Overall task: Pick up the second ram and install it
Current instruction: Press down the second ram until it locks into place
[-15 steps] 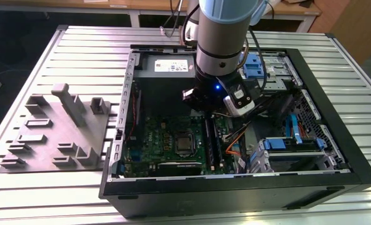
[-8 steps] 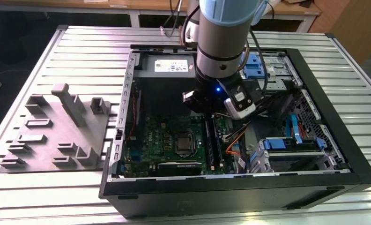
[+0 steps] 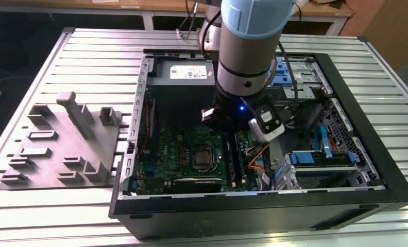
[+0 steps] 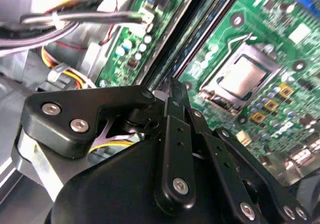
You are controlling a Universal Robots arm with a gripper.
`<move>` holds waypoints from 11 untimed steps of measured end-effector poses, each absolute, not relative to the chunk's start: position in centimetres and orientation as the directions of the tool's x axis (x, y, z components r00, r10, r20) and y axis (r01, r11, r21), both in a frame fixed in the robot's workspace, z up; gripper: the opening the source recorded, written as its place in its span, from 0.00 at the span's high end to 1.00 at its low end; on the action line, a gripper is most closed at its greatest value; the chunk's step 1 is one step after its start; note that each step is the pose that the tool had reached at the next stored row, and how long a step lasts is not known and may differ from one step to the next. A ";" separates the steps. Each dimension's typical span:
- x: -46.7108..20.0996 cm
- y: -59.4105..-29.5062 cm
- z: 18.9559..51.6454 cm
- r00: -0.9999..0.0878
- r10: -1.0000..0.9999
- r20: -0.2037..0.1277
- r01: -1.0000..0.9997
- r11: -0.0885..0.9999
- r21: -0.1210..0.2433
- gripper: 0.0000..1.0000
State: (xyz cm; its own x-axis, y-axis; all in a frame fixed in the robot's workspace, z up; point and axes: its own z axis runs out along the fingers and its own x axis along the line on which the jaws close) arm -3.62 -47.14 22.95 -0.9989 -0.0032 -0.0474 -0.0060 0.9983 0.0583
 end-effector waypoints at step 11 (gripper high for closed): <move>-3.6 -50.3 23.0 -0.999 -0.003 -0.047 -0.006 0.998 0.058 0.90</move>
State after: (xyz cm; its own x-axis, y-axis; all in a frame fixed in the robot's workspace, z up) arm -3.62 -50.26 22.95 -0.9989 -0.0032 -0.0474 -0.0060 0.9983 0.0582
